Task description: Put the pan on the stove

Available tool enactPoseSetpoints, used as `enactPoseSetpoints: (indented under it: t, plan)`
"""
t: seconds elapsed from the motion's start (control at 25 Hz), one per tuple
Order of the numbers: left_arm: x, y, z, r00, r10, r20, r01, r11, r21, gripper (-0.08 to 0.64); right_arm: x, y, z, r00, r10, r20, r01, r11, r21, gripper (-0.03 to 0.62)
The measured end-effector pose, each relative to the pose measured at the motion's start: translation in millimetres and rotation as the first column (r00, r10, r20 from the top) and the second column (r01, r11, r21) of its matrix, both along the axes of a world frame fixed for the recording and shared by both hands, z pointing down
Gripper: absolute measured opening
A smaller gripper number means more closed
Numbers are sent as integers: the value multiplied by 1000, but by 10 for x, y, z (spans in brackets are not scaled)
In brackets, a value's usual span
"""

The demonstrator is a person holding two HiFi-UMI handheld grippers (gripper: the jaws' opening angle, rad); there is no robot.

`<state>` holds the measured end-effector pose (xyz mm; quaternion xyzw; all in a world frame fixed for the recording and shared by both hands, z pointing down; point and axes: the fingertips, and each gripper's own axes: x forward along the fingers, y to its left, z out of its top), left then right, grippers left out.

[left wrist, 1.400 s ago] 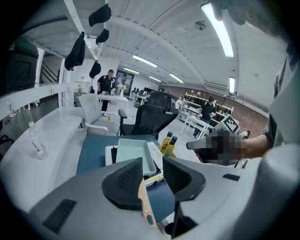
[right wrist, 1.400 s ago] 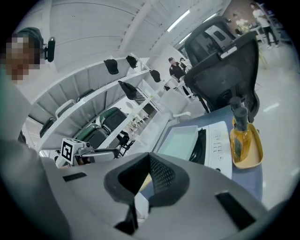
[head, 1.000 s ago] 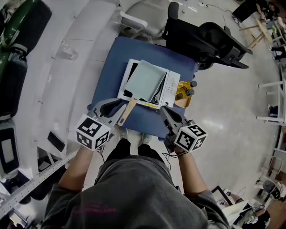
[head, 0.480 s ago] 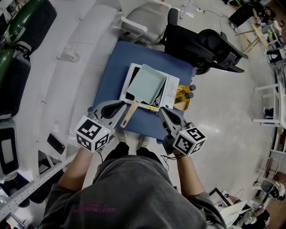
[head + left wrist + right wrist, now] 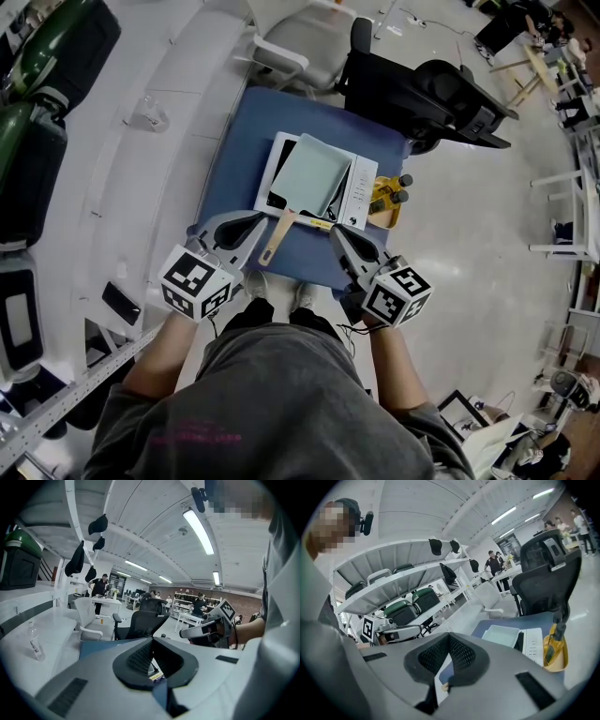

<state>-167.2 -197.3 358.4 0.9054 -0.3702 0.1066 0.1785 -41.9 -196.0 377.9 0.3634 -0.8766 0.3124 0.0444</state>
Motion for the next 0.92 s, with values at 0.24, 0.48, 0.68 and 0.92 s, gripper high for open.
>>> enactPoseSetpoints:
  t: [0.24,0.48,0.68,0.92]
  plan:
    - [9,29,0,1000,3,-3,-3,1000,2,2,-26,47,9,1000,-6,0,6,1000,-2,3]
    - [41,55,15,1000,-1,-11,1,1000,-4,2,21,77,39,1000,-10,-7,10,1000,-5,2]
    - [76,63,32,1000,-3,-7,3,1000,-8,2,38,97,66,1000,-20,-5,20,1000,-9,2]
    - [167,70,30,1000,-3,-3,3,1000,-8,2,128,102,65,1000,-24,-5,24,1000,-6,3]
